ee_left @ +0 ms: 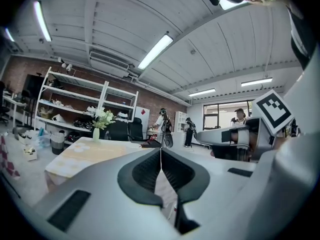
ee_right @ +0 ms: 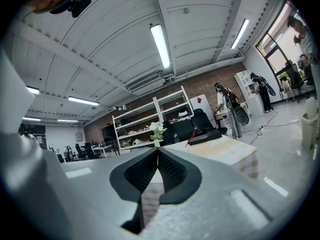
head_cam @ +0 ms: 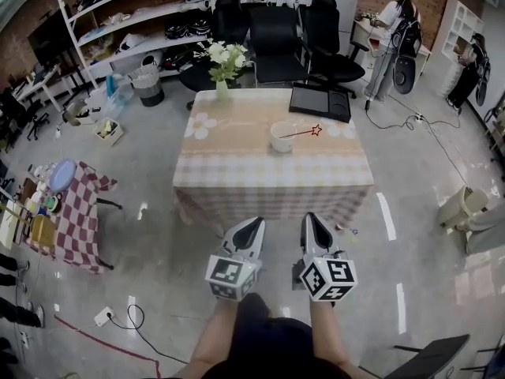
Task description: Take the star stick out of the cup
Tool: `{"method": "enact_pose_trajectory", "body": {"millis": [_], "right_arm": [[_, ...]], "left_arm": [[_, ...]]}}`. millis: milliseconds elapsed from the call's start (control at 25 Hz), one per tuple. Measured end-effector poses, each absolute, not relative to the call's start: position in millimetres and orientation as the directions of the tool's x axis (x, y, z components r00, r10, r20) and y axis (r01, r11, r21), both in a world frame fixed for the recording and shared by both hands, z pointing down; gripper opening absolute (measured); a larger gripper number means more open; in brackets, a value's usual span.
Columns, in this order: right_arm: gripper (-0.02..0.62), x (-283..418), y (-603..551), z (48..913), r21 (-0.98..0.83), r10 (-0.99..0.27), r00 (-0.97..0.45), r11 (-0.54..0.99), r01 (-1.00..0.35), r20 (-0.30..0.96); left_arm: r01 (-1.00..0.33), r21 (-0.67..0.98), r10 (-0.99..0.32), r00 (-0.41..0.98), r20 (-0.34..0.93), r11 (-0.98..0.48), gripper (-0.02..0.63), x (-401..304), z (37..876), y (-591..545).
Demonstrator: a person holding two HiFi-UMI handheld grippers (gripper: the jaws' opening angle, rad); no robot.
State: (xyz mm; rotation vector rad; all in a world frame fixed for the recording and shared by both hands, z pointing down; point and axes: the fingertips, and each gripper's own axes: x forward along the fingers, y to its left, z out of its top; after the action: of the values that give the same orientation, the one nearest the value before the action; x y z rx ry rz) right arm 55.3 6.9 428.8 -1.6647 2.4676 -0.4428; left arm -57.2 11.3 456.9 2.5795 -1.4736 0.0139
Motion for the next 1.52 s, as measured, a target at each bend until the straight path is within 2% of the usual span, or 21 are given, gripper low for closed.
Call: {"method": "enact_pose_trajectory", "body": {"millis": [760, 1520], "right_arm": [[0.003, 70.6, -4.0, 436.6, -0.314, -0.934, -0.351, 0.313, -0.896, 0.071], [0.003, 75.2, -89.8, 444.3, -0.349, -0.933, -0.346, 0.294, -0.890, 0.095]], "left_arm": [[-0.855, 0.154, -0.853, 0.512, 0.101, -0.495, 0.012, -53.8, 460.3, -6.0], [-0.847, 0.180, -0.842, 0.525, 0.124, -0.501, 0.012, -45.7, 473.3, -93.8]]}}
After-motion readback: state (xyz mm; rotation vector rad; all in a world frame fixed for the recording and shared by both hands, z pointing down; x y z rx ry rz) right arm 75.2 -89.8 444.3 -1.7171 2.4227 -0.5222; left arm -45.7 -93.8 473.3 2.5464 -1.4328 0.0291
